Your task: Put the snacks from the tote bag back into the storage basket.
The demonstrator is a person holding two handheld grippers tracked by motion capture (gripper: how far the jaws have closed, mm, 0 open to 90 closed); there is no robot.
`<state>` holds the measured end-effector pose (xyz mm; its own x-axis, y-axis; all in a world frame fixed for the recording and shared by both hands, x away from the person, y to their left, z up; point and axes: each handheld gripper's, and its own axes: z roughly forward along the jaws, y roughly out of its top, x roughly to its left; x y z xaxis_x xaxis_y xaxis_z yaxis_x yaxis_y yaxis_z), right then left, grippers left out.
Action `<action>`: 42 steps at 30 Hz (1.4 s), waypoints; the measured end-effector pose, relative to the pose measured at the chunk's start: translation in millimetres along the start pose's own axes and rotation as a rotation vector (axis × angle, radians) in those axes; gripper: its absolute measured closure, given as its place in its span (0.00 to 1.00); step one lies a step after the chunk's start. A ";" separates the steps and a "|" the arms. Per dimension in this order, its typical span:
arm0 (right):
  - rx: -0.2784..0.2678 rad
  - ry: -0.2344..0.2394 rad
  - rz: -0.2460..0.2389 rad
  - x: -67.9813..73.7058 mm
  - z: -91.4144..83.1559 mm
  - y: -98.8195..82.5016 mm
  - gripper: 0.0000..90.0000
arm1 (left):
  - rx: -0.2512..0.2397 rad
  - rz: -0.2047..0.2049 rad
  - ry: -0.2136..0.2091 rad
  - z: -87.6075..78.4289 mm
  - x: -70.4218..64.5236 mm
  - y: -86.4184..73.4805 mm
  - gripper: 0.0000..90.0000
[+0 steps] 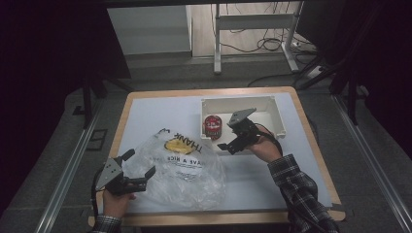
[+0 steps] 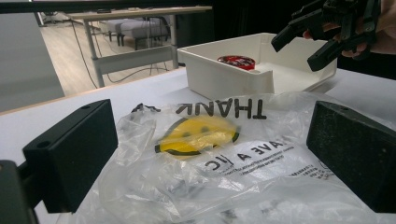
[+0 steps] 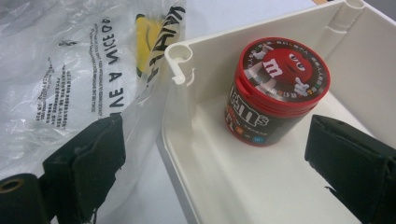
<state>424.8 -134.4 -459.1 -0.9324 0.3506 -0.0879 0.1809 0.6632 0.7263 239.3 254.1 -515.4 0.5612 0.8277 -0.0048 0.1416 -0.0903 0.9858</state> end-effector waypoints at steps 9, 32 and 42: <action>0.001 0.005 0.001 5.3 0.6 -3.4 0.06 | -0.001 0.002 0.001 -0.6 0.1 0.3 0.02; -0.037 -0.003 -0.004 14.6 -16.5 -8.3 0.06 | -0.010 0.008 0.003 -1.0 -0.4 0.3 0.02; -0.048 -0.006 -0.002 18.0 -25.6 -11.1 0.06 | -0.010 0.009 0.004 -1.1 -0.6 0.4 0.02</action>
<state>397.9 -152.4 -451.3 -0.9308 0.3532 -0.0937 0.1632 0.6313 0.7581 238.2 254.2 -514.9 0.5591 0.8291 0.0052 0.1279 -0.0924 0.9875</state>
